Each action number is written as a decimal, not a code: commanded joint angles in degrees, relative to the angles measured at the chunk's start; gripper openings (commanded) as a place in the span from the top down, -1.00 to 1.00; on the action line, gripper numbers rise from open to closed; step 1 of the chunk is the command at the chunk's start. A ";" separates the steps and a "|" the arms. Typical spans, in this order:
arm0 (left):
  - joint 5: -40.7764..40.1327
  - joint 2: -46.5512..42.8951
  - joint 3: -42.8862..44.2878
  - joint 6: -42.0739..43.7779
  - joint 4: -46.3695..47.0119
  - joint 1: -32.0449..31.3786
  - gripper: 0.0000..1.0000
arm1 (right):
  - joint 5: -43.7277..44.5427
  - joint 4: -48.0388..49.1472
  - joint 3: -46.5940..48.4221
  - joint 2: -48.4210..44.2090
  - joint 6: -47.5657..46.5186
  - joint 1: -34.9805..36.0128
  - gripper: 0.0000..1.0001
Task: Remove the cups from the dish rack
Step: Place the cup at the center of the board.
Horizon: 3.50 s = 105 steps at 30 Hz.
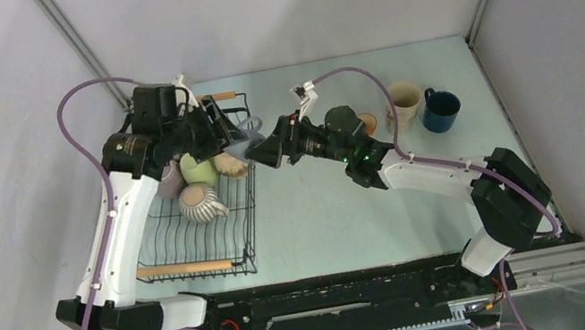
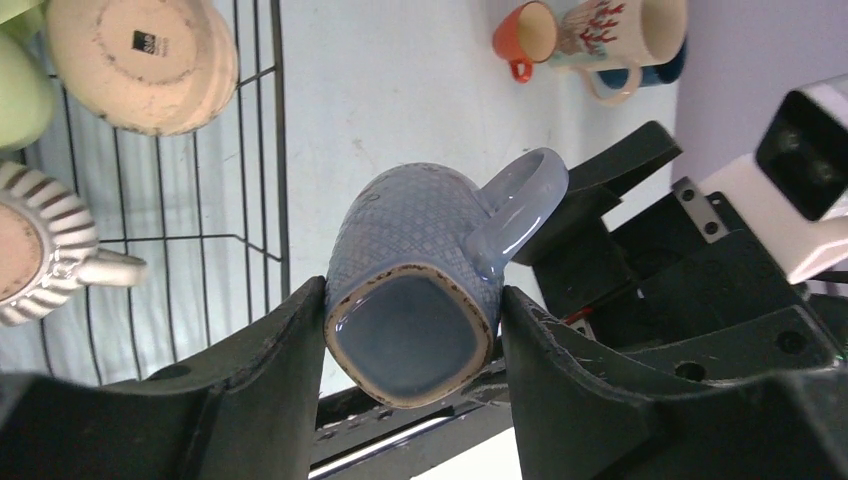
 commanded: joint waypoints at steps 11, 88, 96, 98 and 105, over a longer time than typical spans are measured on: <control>16.32 -6.11 -7.20 -10.66 15.99 3.72 1.00 | -1.67 7.44 -0.29 -3.68 4.56 -0.31 -0.04; 4.03 -18.58 -22.25 2.55 19.16 -5.14 -1.00 | 26.69 -63.50 22.50 -4.32 -19.11 -8.46 1.00; -3.97 -25.88 -26.46 4.50 15.56 -5.20 -1.00 | 31.74 -69.89 35.63 11.04 -25.50 -9.79 1.00; -5.56 -27.29 -28.05 4.46 15.20 -5.16 -1.00 | 30.42 -70.73 37.92 14.19 -26.33 -10.84 1.00; -7.19 -29.68 -32.14 3.15 15.21 -5.16 -1.00 | 26.85 -74.69 46.06 23.68 -29.69 -13.29 1.00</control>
